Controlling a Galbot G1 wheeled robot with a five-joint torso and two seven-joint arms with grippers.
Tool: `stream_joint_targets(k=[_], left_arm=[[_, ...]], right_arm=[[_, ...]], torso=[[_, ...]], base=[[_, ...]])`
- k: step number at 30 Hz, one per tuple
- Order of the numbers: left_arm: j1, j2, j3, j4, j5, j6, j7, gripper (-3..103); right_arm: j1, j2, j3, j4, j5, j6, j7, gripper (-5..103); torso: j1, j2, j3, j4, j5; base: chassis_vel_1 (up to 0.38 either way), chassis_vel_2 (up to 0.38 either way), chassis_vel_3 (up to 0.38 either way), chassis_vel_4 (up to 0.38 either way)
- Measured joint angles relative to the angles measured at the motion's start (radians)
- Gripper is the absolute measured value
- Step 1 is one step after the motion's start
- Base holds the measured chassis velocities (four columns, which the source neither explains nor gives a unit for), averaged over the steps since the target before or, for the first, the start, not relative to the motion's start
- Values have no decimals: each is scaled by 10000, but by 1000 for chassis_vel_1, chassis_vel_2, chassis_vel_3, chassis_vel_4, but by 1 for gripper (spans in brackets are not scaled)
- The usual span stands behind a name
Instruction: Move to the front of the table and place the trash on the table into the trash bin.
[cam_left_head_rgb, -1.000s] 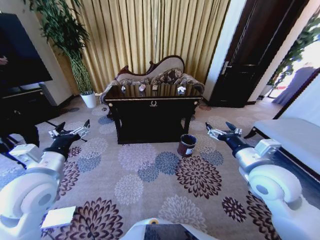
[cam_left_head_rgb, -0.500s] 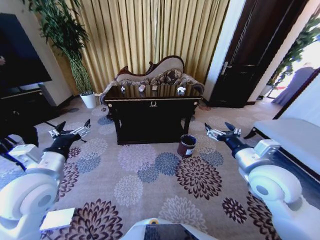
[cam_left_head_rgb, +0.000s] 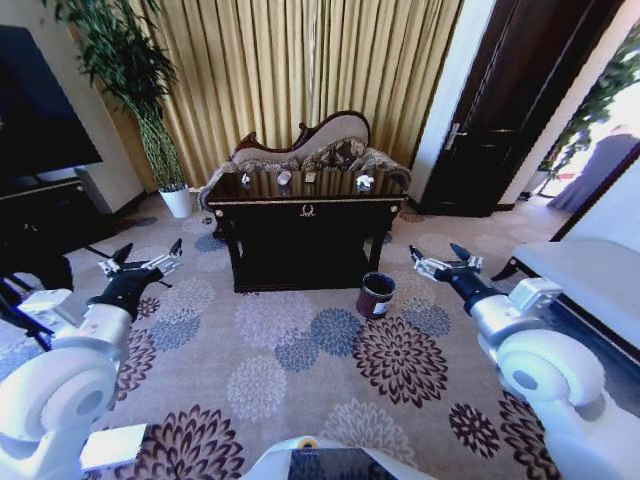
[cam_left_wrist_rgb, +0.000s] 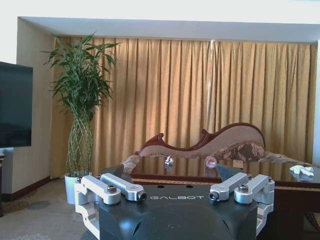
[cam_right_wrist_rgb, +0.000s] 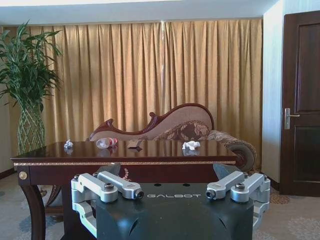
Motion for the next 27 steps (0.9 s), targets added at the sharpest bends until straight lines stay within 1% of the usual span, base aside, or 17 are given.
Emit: stream_joint_targets(k=[12, 17, 27], left_arm=[[-1, -29, 29, 0, 4, 0, -1, 100], [-7, -35, 40, 0, 4, -3, -1, 100], [-5, -48, 55, 3, 15, -7, -2, 100]], right_arm=[[13, -35, -9, -30, 0, 9, 3, 100], [58, -57, -19, -52, 1, 11, 5, 100], [53, -68, -17, -54, 6, 19, 7, 100]], torso=[[2, -2, 2, 1, 2], [1, -1, 0, -3, 0], [-2, 0, -1, -1, 1]], base=[[-84, 76, 90, -79], [-45, 52, 42, -42], [-57, 58, 46, -56]])
